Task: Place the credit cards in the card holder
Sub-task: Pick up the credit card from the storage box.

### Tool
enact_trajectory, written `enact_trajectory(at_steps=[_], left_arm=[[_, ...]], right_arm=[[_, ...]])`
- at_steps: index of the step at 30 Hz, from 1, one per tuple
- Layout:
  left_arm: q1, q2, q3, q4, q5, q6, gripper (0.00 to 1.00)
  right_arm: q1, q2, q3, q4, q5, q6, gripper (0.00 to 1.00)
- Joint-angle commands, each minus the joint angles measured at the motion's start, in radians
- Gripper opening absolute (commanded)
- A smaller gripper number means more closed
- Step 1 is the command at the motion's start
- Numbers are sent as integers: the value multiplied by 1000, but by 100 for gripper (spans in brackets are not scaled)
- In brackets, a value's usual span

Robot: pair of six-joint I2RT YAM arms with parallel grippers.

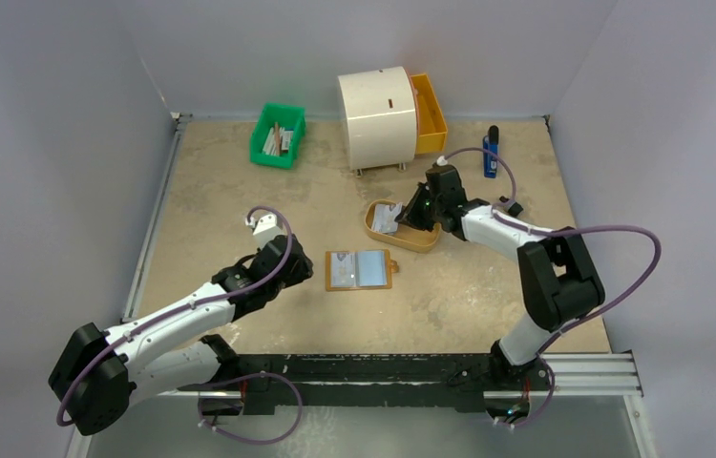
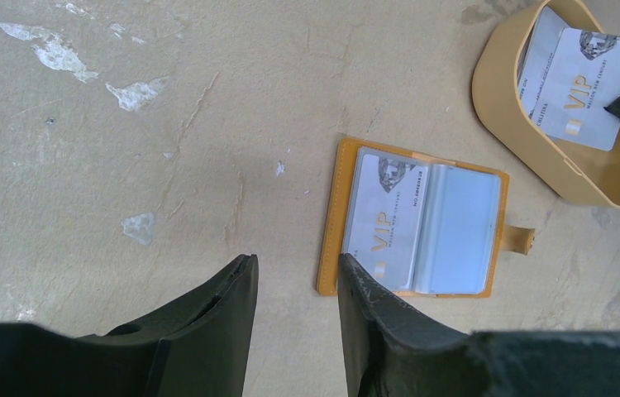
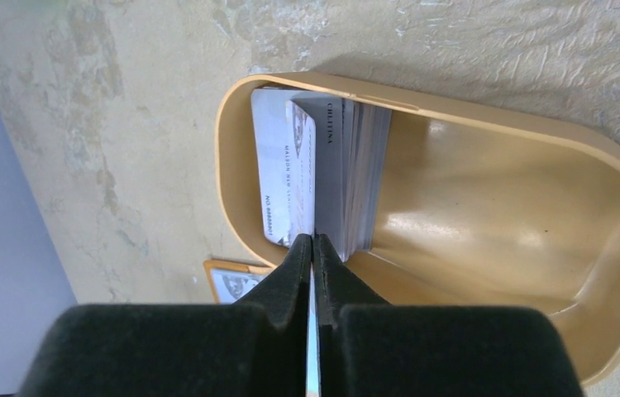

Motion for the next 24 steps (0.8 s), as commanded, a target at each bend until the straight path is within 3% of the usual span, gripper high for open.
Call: enact_trajectory(at_steps=[1,18,24], left_arm=[[1,-20,12,17,-22,-9,40],[2,-39,28,-6,-34,-18,39],[1,-46,35,-12,-36,-25,39]], right_arm=[[-6,-53,-12,15,-29,46,0],[-55,-183,-15,-75,-186,479,0],[-61,-226,-36,-55,-246,526,0]])
